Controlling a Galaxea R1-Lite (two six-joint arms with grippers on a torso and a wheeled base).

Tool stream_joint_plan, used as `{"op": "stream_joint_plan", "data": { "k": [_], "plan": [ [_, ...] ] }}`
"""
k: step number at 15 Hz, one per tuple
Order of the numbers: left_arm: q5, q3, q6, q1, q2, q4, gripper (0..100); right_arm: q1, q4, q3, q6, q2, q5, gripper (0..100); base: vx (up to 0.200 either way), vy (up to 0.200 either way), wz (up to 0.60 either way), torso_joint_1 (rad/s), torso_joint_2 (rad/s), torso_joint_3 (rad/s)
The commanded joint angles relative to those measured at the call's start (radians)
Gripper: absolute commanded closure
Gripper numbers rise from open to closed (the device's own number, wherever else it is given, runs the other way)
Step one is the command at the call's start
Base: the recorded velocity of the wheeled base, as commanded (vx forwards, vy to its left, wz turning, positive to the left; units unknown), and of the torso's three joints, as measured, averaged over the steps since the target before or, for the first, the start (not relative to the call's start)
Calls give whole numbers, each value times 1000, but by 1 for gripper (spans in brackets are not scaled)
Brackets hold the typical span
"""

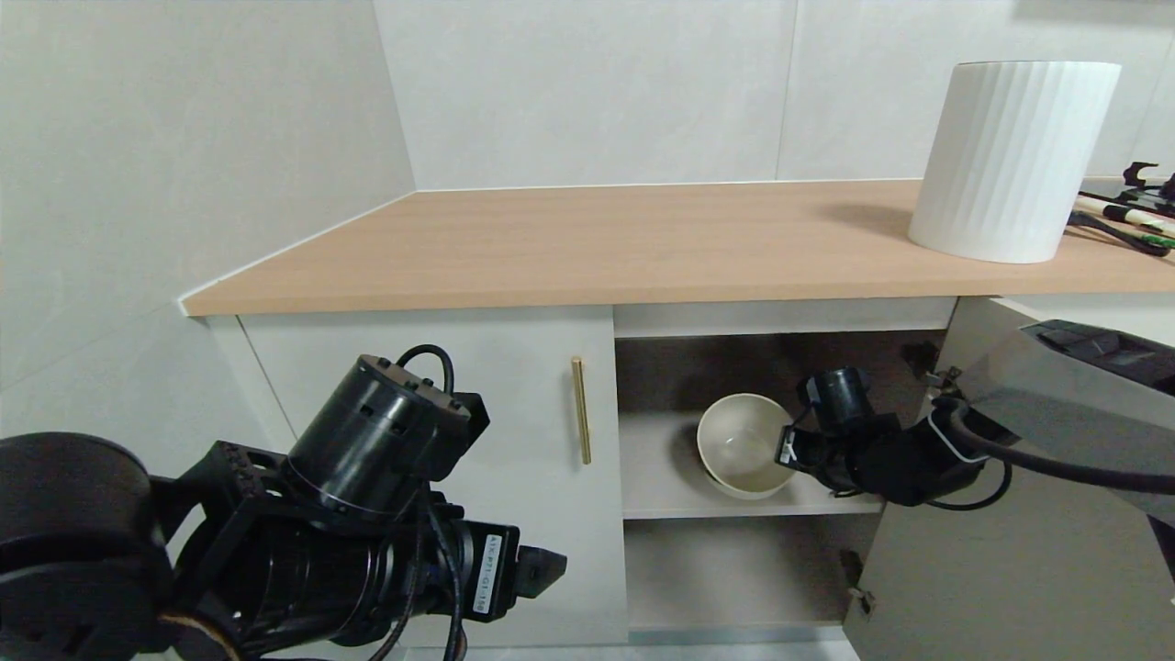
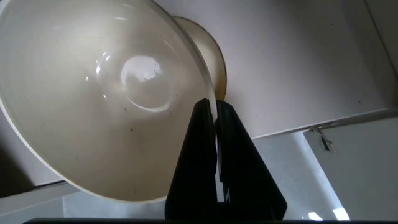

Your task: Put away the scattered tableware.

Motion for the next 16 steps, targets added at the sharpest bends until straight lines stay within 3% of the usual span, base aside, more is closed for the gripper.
{"op": "stream_joint_plan", "data": {
  "k": [1, 4, 5, 13, 16],
  "plan": [
    [1, 0, -1, 2, -1, 0, 0, -1, 0, -3, 0, 10, -1, 100, 0, 0, 0, 0, 0, 0],
    [1, 0, -1, 2, -1, 0, 0, -1, 0, -3, 0, 11, 1, 100, 0, 0, 0, 0, 0, 0],
    [1, 1, -1, 2, -1, 0, 0, -1, 0, -3, 0, 11, 1, 0, 0, 0, 0, 0, 0, 0],
    [4, -2, -1, 6, -11, -1, 0, 1, -4, 8, 2, 0, -1, 0, 0, 0, 0, 0, 0, 0],
    [11, -5, -4, 57, -128, -3, 0, 18, 1, 121, -3, -135, 10, 0, 0, 0, 0, 0, 0, 0]
  ]
}}
